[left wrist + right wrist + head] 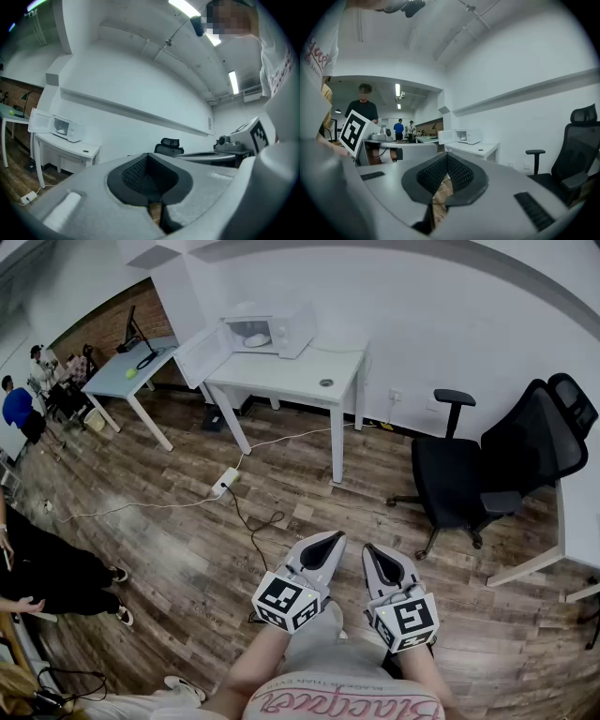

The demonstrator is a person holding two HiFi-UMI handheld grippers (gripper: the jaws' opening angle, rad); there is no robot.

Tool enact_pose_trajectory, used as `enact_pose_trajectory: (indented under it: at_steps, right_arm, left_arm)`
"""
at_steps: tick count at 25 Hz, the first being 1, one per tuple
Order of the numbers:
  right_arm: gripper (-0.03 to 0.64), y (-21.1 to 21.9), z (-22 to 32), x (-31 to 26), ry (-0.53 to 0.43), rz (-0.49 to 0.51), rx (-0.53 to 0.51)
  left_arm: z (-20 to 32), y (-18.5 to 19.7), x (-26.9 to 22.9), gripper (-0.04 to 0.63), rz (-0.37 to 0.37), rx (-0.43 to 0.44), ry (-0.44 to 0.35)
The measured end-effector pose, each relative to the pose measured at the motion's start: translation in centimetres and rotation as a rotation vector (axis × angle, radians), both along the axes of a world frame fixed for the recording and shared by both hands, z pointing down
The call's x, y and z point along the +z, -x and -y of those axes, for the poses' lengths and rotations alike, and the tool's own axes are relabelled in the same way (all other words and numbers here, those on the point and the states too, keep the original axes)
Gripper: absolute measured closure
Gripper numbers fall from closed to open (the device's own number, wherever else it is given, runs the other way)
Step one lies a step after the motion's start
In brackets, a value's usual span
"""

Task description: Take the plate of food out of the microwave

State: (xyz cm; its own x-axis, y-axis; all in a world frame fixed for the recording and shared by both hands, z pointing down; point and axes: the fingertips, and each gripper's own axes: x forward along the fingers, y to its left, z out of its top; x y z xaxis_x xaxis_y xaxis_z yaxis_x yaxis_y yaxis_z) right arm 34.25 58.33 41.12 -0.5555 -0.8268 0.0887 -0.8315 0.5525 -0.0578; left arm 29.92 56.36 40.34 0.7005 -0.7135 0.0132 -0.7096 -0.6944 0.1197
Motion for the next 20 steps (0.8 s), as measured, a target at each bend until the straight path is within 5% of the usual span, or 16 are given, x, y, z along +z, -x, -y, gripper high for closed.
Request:
enact_pose_trajectory:
  at_steps: [20]
  right_arm:
    - [0.606, 0.2, 4.4, -0.8, -0.041, -0.007, 0.002]
  left_arm:
    - [4.4, 0.9, -0.7, 0.592, -0.025, -0.019, -0.026]
